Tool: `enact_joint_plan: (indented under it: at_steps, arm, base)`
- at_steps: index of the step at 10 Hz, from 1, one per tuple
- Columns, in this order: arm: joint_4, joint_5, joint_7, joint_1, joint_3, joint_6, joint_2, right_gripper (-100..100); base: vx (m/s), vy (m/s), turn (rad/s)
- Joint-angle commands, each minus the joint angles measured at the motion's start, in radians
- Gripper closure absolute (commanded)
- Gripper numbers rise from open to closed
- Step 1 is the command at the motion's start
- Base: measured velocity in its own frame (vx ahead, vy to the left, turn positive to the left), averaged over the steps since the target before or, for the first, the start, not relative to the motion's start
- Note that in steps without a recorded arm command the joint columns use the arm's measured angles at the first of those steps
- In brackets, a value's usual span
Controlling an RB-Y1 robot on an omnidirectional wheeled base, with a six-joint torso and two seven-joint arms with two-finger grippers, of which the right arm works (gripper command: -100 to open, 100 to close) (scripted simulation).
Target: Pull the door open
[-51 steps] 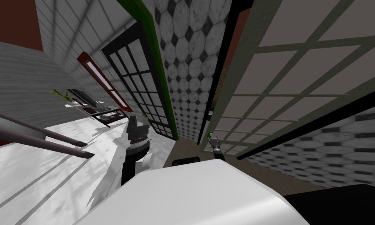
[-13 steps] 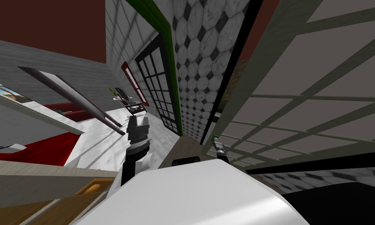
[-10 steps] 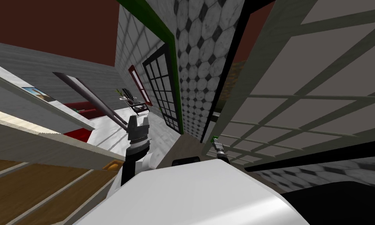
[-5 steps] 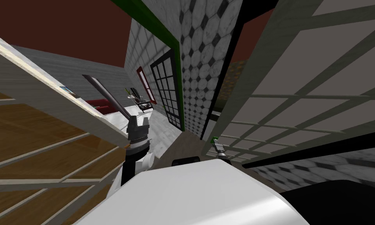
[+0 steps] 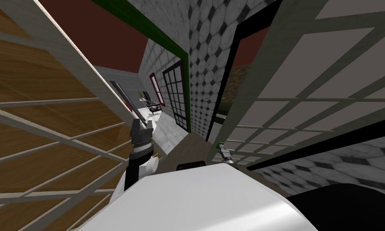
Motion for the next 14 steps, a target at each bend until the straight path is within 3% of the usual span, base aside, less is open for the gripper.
enact_joint_plan:
  at_steps: [1, 7, 8, 14]
  arm:
    - [0.007, 0.01, -0.019, 0.009, 0.014, -0.025, -0.012, 100]
    - [0.037, 0.042, -0.08, 0.036, 0.057, -0.105, -0.058, 100]
    - [0.03, 0.04, -0.074, 0.036, 0.053, -0.094, -0.056, 100]
    - [0.084, 0.064, -0.119, 0.033, 0.081, -0.161, -0.085, 100]
  base:
    - [-0.281, -0.029, 0.159]
    - [-0.231, -0.033, 0.118]
    - [-0.088, -0.012, 0.025]
    - [-0.207, -0.027, 0.135]
